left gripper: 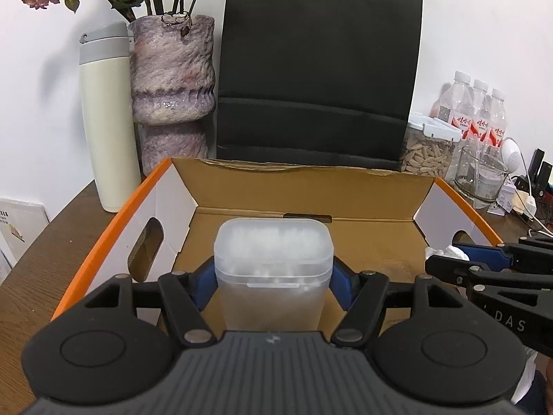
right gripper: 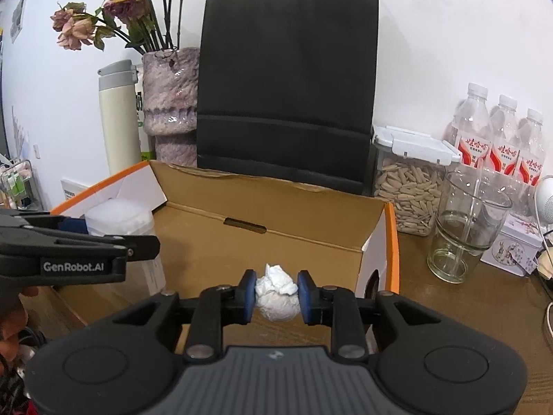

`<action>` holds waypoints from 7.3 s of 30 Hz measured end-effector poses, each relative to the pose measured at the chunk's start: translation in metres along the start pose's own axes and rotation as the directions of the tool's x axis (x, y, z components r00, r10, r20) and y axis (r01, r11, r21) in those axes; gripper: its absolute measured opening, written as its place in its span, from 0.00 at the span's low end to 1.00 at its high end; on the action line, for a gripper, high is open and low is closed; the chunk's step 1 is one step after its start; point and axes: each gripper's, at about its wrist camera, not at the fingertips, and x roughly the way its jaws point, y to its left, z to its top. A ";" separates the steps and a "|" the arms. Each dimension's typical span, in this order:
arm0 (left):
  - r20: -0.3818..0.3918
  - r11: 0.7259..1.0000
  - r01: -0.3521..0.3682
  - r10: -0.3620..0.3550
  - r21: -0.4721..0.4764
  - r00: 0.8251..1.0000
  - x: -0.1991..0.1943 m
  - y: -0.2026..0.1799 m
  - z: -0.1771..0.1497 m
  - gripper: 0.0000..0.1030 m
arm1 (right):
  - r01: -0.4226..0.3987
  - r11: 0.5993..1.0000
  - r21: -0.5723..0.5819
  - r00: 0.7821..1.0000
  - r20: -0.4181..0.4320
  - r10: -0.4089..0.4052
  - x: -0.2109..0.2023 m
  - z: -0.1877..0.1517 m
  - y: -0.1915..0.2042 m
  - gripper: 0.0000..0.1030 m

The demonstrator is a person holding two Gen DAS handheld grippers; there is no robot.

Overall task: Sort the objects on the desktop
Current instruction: 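Carry both items into the cardboard box and open both tools to release, then withdraw both open tools from the cardboard box back over the table, then grasp the white-and-yellow plush toy with the right tool while the left grasps the white case, then carry the plush toy and white case into the cardboard box and release both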

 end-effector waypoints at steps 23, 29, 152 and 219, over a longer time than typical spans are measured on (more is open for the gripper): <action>-0.149 0.998 -0.021 0.030 0.056 0.988 0.003 -0.005 -0.014 0.89 | -0.032 0.998 -0.057 0.998 -0.054 0.029 -0.001 -0.008 -0.001 0.69; -0.164 0.999 0.001 0.006 0.046 0.987 -0.002 -0.005 -0.017 0.89 | -0.049 0.996 -0.079 0.997 -0.058 0.044 -0.004 -0.010 -0.002 0.69; 0.049 0.998 -0.053 0.052 0.020 0.997 -0.240 0.039 -0.168 1.00 | -0.036 0.998 0.043 0.997 -0.062 0.038 -0.241 -0.185 0.053 0.53; 0.160 1.000 -0.012 0.008 0.026 0.987 -0.193 0.039 -0.062 0.27 | 0.038 0.997 0.068 0.977 0.209 -0.051 -0.215 -0.086 0.041 0.53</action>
